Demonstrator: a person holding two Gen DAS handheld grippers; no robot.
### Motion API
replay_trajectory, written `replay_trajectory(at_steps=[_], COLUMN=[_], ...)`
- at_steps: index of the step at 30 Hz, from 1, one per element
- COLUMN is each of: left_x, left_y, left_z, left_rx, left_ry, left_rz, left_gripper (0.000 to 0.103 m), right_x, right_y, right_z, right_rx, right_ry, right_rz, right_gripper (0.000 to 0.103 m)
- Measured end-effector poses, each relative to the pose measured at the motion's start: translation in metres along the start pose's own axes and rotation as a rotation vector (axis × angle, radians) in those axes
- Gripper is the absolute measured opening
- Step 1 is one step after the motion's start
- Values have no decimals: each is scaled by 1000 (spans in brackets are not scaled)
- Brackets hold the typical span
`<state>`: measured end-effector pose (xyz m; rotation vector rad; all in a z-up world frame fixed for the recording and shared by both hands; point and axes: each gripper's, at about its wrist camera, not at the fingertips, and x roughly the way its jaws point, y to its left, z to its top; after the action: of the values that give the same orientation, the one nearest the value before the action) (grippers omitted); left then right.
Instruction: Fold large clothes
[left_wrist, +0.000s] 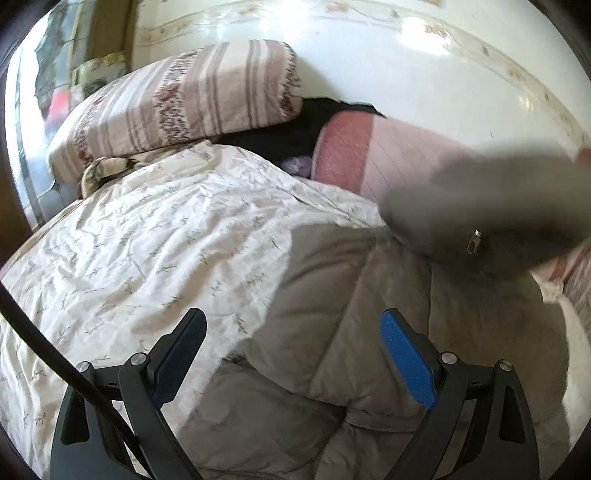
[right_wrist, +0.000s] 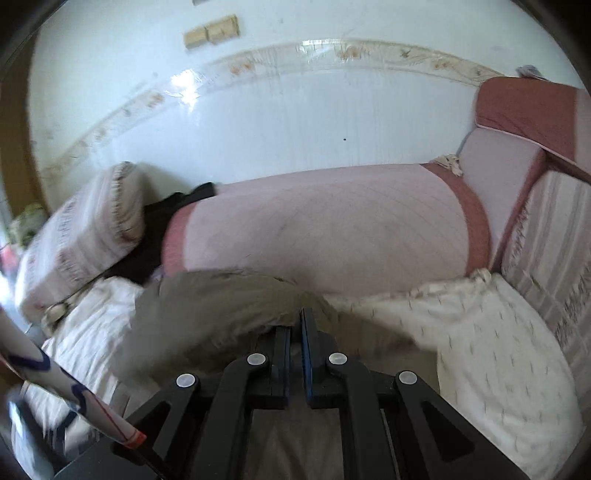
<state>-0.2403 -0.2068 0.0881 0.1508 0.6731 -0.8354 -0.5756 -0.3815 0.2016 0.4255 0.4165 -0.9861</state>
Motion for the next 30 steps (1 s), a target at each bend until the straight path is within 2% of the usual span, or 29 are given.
replay_trajectory(at_steps=[2,4,7,10,12,14,17,20,23,26,29,30], left_x=[-7,-12,-14,-14,-12,-10,-3,12,29,53,98,106], left_y=[8,12,5,-20,-45,-72,-94,-120,-155,-183,-194,-194], left_z=[4,7,7,4,4,8,18,36,44,36,3,-7], left_rx=[-35,-59,-56,-14,35,112,127,123,214,294,351,363], left_ry=[-19,-33,-32,-20,-15,-25,-6,52,36,44,183,193], left_rz=[-1,-8,-56,-108,-134,-127,-146,-203,-171,-184,-124,-106], left_gripper=[95,95,95,95,95,95,95,95,95,95,91,91], right_x=[-20,-23,11,44,45,31,3,-32,-58,-84,-123,-138], right_y=[5,3,-11,-29,-38,-43,-37,-42,-44,-42,-51,-59], right_z=[-36,-79,-138,-172,-177,-175,-178,-198,-225,-234,-240,-243], right_rx=[-30,-45,-19,49,109,156,124,157,195,110,117,138], right_ry=[21,78,225,322,325,294,288,302,316,327,286,263], right_rz=[-2,-11,-80,-100,-99,-74,-70,-21,6,-33,-47,-64], right_gripper=[5,5,1,1,1,1,1,1,2,1,1,2])
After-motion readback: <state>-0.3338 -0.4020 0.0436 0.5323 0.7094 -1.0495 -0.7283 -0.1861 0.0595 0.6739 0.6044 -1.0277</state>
